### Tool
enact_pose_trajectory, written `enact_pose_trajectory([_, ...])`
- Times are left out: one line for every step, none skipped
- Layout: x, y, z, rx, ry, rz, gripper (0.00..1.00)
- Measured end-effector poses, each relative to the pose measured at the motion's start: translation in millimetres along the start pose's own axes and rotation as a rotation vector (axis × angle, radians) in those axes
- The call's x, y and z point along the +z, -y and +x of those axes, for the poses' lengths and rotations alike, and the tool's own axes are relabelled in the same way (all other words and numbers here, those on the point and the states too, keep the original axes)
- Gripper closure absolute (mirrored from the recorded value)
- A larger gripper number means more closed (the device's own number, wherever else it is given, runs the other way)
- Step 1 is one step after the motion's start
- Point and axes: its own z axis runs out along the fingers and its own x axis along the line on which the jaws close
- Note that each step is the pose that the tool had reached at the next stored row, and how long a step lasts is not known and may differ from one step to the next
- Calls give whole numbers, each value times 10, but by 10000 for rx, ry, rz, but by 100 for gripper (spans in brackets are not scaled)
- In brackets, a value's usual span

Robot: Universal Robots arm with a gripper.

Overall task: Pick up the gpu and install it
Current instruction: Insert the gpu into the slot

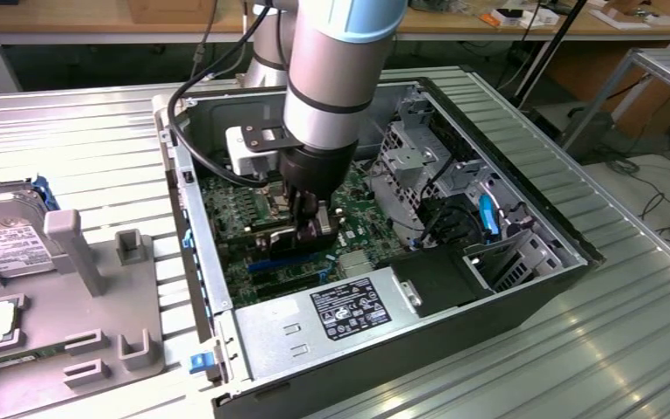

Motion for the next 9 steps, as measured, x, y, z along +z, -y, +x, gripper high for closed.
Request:
enact_pose_trajectory([4, 0, 0, 0, 0, 0, 73])
enact_pose_trajectory([8, 0, 0, 0, 0, 0, 73])
enact_pose_trajectory([10, 0, 0, 0, 0, 0, 73])
enact_pose_trajectory([12, 0, 0, 0, 0, 0, 73])
enact_pose_trajectory([17, 0, 0, 0, 0, 0, 73])
enact_pose_trajectory([22, 1, 1, 0, 0, 0, 73])
enact_pose_trajectory([26, 1, 1, 0, 0, 0, 73])
enact_pose_trajectory([30, 1, 1, 0, -2, -1, 73])
enact_pose_trajectory([30, 1, 1, 0, -2, -1, 73])
